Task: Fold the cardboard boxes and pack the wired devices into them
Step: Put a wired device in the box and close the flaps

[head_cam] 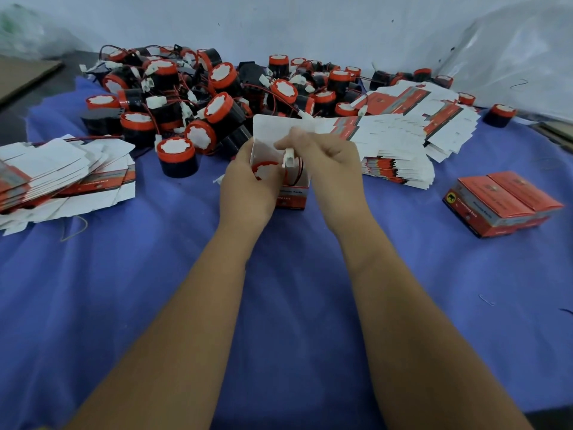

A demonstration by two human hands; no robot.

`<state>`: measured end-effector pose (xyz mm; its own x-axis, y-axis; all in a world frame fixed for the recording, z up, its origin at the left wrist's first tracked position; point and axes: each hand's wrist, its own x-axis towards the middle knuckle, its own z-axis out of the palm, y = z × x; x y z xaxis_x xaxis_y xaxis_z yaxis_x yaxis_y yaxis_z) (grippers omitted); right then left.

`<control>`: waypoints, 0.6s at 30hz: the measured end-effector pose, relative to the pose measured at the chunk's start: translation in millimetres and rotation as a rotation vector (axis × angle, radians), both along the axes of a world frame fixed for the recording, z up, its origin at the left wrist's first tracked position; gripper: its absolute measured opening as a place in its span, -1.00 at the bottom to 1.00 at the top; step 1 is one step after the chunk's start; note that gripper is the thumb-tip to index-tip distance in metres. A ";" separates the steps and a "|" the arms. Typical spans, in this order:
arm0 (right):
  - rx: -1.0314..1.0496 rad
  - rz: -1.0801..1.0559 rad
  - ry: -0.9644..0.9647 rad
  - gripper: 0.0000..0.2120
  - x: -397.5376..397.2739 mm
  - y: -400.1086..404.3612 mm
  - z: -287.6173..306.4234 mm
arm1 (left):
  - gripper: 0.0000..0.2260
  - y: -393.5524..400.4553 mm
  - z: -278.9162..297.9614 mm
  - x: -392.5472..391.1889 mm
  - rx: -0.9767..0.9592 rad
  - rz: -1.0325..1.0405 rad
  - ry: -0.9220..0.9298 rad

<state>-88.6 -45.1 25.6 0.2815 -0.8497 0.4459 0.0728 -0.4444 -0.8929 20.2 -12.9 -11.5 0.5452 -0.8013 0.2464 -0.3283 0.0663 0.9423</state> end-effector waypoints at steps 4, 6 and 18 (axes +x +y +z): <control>-0.103 -0.192 0.197 -0.85 0.7 -8.8 -7.2 | -0.72 2.8 0.3 2.3 -0.015 -0.017 -0.018; -0.159 -0.252 0.258 -0.77 0.3 -11.2 -10.4 | -0.73 2.8 1.4 2.7 -0.023 -0.019 -0.013; -0.430 -0.337 0.497 -0.82 -8.5 -16.8 -14.1 | -0.63 -2.3 -3.0 3.3 -0.041 0.019 -0.015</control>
